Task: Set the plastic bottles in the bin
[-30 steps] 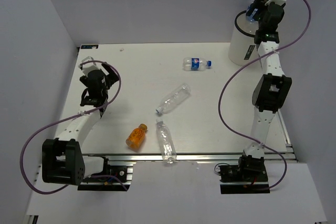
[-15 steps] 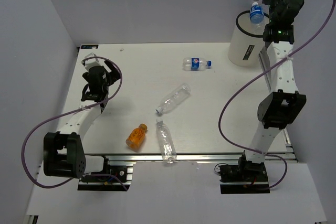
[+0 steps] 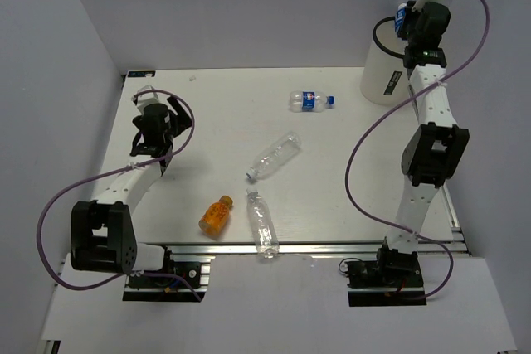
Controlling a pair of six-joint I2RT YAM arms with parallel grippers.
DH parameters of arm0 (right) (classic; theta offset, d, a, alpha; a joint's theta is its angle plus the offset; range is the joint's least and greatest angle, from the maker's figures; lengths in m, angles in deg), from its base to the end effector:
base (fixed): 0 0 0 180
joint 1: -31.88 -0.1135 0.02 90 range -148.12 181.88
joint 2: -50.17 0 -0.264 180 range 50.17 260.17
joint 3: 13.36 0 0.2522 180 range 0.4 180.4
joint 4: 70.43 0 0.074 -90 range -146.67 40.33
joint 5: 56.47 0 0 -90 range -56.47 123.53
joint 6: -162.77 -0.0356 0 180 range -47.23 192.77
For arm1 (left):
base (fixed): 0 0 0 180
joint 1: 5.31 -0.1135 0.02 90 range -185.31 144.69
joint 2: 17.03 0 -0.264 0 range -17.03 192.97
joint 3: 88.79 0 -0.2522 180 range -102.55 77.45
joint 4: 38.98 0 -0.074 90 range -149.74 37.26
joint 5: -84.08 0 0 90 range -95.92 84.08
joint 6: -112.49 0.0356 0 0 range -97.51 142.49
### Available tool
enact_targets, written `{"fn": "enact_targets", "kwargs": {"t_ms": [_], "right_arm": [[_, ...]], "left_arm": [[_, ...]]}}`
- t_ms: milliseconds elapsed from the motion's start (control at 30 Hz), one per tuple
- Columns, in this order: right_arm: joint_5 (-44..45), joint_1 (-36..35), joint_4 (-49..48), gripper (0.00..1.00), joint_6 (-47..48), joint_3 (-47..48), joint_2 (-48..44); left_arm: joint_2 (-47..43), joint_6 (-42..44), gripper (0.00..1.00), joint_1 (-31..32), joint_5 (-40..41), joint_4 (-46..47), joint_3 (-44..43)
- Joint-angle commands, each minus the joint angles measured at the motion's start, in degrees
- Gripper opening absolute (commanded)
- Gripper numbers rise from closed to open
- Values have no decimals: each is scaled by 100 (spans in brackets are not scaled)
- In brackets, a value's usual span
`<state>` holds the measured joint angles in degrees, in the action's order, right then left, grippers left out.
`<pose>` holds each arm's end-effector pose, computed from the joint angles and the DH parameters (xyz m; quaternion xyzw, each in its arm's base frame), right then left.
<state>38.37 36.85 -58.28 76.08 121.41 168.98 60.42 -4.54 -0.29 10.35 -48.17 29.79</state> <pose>0.4968 -0.0462 0.4214 0.0407 0.6821 -0.0814 0.7256 0.3026 -0.0166 0.2555 -0.2340 0.8061 -0.0315 0.5427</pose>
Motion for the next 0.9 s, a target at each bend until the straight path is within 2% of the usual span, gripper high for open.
{"fn": "enact_targets", "kwargs": {"t_ms": [0,133,233,333,400,633,767,867], "right_arm": [[166,144,705,31,-199,711,704],[-105,364,855,28,-690,836,1223],[-640,540,681,28,-1113,706,1347],[-905,593,626,32,-1201,661,1356],[-1090,601,513,37,-1140,617,1242],[-1257,601,66,40,-1175,932,627],[-1800,593,73,40,-1263,1206,215],[-2379,531,335,49,-1263,1118,-285]], "left_arm": [[-63,-13,98,-1,139,-124,-226],[-107,4,98,-1,280,-177,-226],[-142,4,98,-1,280,-150,-209],[-134,-4,98,-1,280,-150,-217],[-125,-4,98,-1,289,-150,-217],[-116,-22,98,-1,183,-133,-226],[-151,-31,98,-1,87,-159,-261],[-221,-31,98,-1,-10,-159,-253]]}}
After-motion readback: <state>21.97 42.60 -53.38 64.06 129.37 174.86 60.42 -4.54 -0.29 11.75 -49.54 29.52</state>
